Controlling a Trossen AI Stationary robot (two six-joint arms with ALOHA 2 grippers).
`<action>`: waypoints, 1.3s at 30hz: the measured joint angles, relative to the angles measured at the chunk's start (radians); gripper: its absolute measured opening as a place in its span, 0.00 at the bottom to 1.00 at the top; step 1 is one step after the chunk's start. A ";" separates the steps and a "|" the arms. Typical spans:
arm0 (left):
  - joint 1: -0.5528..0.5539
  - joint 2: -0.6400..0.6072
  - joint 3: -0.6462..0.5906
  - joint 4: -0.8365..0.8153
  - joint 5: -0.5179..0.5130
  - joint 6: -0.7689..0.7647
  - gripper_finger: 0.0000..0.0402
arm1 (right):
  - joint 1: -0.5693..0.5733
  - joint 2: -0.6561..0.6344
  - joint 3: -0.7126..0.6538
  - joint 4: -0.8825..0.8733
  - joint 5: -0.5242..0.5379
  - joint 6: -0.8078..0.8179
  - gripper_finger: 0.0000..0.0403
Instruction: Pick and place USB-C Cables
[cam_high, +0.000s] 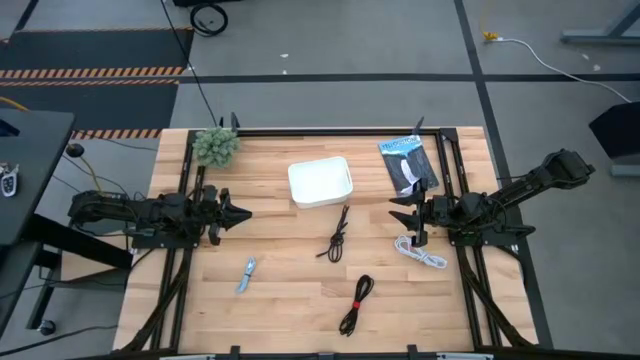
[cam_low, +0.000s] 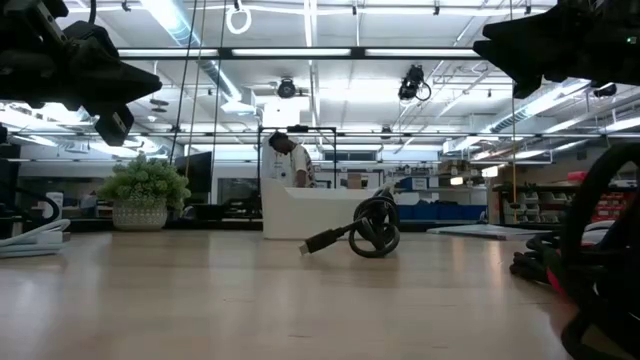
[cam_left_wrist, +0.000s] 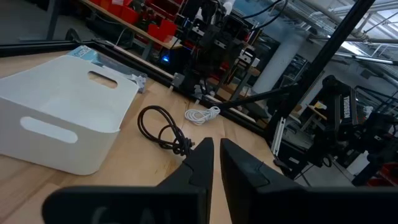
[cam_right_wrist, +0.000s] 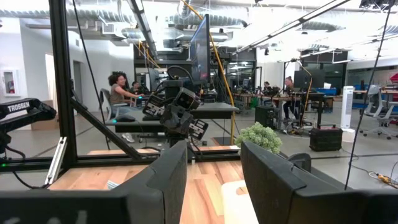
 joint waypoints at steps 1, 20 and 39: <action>0.000 0.000 0.000 0.000 0.000 0.000 0.09 | 0.000 0.000 0.000 0.000 0.000 0.000 0.39; 0.000 0.000 0.000 0.000 0.000 0.000 0.09 | 0.000 0.000 0.000 0.000 0.000 0.000 0.39; 0.000 0.000 0.000 0.000 0.000 0.000 0.09 | -0.026 0.000 0.000 0.063 0.001 0.367 0.39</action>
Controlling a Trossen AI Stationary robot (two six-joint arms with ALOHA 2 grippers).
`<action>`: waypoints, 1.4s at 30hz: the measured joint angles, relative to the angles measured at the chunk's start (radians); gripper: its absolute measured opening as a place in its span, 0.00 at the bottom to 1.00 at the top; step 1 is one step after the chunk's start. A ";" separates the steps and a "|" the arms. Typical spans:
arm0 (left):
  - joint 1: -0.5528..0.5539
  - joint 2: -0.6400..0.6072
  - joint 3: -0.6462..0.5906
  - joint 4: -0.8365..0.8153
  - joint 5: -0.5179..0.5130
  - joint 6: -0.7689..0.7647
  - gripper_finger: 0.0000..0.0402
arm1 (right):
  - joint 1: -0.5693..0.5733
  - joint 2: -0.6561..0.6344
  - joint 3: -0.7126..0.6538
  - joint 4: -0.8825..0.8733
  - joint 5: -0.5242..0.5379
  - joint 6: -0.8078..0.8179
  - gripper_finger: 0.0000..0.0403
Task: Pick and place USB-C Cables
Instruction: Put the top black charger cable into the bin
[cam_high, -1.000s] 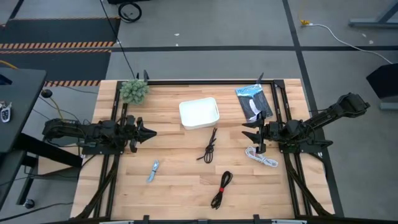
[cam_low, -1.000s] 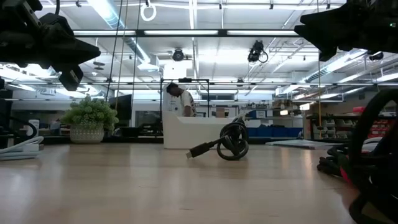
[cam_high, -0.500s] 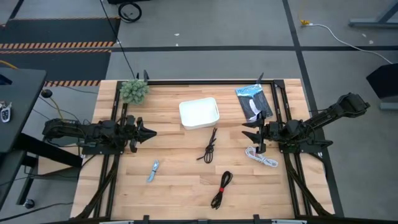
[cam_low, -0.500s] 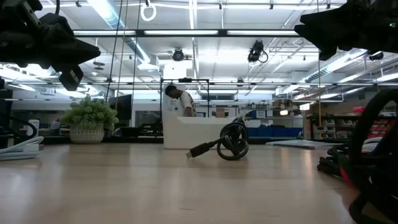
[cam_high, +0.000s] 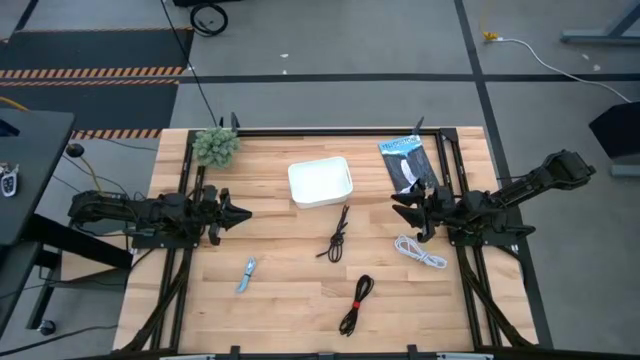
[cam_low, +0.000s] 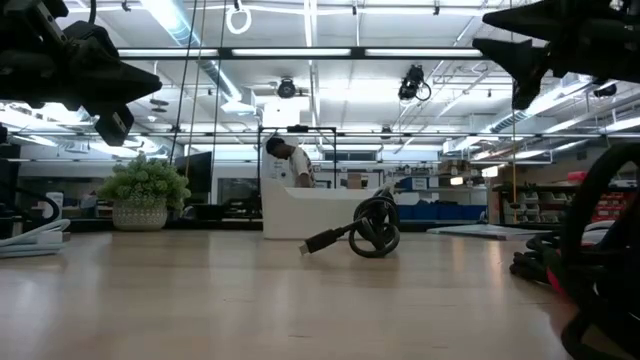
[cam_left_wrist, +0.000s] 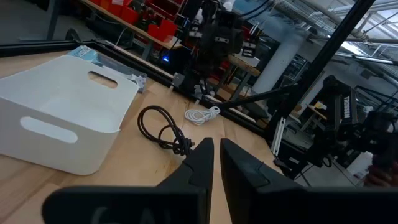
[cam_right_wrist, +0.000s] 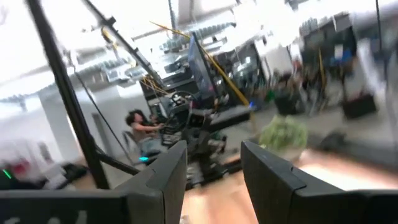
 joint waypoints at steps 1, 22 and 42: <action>0.000 0.000 0.000 0.000 0.000 0.000 0.09 | -0.005 0.000 0.000 -0.012 0.000 0.060 0.39; 0.000 0.000 0.000 0.000 0.000 0.000 0.09 | -0.211 0.181 0.280 -0.528 -0.081 0.042 0.39; 0.000 0.000 0.000 0.000 0.000 0.000 0.09 | -0.182 0.763 0.951 -1.378 -0.386 -0.464 0.49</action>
